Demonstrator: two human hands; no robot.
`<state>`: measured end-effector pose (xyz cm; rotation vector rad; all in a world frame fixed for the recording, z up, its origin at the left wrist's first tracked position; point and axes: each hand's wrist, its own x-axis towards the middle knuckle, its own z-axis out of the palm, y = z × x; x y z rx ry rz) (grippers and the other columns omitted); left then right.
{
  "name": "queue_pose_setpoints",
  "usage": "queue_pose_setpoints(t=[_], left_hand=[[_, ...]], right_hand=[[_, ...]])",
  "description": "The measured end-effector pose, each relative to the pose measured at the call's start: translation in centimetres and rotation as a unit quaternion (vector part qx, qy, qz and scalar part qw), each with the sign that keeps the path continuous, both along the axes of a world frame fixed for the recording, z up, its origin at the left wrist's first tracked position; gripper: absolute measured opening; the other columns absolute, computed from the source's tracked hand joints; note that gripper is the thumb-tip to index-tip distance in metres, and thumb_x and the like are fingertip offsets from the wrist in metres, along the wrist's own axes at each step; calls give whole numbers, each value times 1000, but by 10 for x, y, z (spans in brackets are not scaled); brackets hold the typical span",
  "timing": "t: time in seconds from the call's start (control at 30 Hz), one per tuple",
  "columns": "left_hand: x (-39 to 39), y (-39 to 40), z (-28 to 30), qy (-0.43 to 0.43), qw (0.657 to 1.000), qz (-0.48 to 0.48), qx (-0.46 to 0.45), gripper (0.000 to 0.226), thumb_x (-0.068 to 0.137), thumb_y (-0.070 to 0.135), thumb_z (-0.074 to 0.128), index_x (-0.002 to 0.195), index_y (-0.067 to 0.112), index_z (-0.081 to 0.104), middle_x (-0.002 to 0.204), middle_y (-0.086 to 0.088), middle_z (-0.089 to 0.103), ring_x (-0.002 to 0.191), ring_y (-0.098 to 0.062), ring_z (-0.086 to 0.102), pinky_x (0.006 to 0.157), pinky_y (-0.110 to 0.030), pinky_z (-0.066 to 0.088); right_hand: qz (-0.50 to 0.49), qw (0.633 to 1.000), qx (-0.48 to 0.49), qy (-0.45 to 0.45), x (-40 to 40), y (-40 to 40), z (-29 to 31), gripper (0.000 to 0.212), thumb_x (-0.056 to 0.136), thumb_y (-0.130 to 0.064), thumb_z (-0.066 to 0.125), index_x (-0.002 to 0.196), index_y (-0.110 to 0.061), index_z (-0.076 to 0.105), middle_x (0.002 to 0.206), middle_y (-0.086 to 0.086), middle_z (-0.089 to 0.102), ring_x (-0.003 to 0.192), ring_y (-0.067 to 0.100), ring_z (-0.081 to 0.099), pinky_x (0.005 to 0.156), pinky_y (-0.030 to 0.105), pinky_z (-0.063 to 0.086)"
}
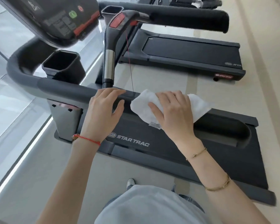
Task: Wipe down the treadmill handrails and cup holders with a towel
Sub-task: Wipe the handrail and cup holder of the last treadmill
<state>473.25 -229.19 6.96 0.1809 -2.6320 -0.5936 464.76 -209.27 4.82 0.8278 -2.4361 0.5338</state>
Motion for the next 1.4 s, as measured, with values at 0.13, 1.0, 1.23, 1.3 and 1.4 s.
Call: queue_pose_setpoints(t=[0.13,1.0,1.23,1.3,1.4], left_hand=[[-14,-32,-7,-30,999,-27,-11,31,97,25,51,124,16,65,122,-1,65,120,-25,55,104,-53,41],[-21,-68,-24,-13,994,-111,5,27,98,12,57,123,10,66,121,-3,67,117,-23,58,113,-38,34],[-5,-89,-22,18,998,-64,14,29,98,9,53,125,7,64,127,-5,65,128,-23,53,116,-49,34],[1,-102,-22,32,999,-40,17,30,98,10,52,125,7,64,127,-6,64,128,-24,53,112,-49,39],[7,-128,-22,44,999,-3,20,31,98,12,51,126,10,64,128,-5,64,124,-24,54,105,-49,44]], right_hand=[[-73,996,9,-45,0,-1,-1,39,96,-48,42,88,-18,64,74,-2,65,70,24,56,69,34,36],[-38,999,17,0,1,-49,-8,42,95,-54,44,89,-21,70,73,-7,68,66,19,61,63,30,39],[49,998,36,32,3,-66,-11,46,99,-50,45,120,-14,67,115,-5,70,104,16,66,90,28,46],[60,997,39,42,5,-85,-12,47,98,-49,48,123,-14,66,120,-4,69,108,15,65,94,28,46],[79,995,44,48,4,-120,-10,45,96,-48,53,123,-14,66,120,-4,69,108,14,65,93,28,47]])
